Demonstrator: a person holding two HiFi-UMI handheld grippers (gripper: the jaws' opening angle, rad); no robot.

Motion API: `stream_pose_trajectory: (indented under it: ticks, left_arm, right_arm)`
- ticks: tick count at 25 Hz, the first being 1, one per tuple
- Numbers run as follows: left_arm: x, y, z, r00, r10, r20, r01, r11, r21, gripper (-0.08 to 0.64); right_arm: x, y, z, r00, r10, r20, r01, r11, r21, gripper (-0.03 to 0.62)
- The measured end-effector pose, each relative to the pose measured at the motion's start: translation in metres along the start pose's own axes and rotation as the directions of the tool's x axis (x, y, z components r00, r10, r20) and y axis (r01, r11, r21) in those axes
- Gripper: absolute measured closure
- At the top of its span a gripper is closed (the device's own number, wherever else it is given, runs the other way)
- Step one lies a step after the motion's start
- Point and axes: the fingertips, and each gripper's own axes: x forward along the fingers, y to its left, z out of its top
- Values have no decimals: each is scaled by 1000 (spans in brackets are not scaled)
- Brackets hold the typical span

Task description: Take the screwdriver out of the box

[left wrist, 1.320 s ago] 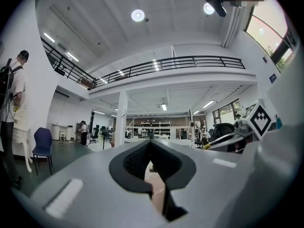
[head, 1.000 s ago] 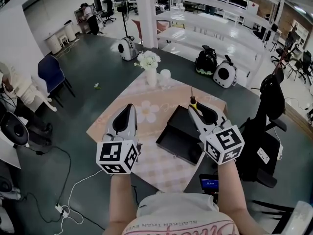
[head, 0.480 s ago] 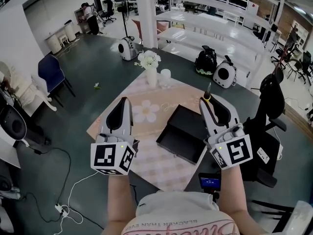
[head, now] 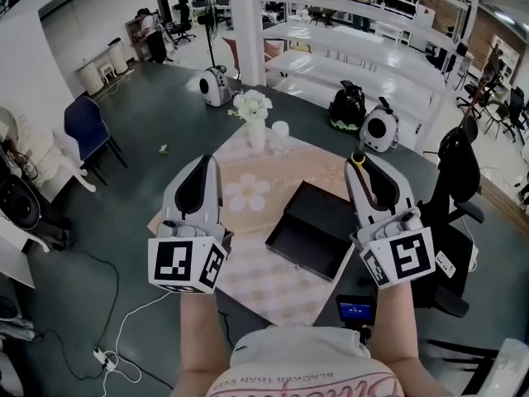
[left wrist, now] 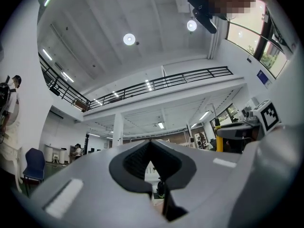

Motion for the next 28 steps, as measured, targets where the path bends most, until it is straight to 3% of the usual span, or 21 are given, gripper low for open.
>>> stream_pose_trajectory:
  ticks: [9, 28]
  left_arm:
    - [-2, -9, 0, 999, -32, -8, 32, 999, 16, 551]
    - [-17, -8, -2, 999, -18, -29, 18, 1000, -5, 551]
  right_arm:
    - [-4, -4, -11, 996, -33, -86, 37, 998, 44, 512]
    - [-10, 8, -7, 995, -7, -101, 12, 999, 51, 512]
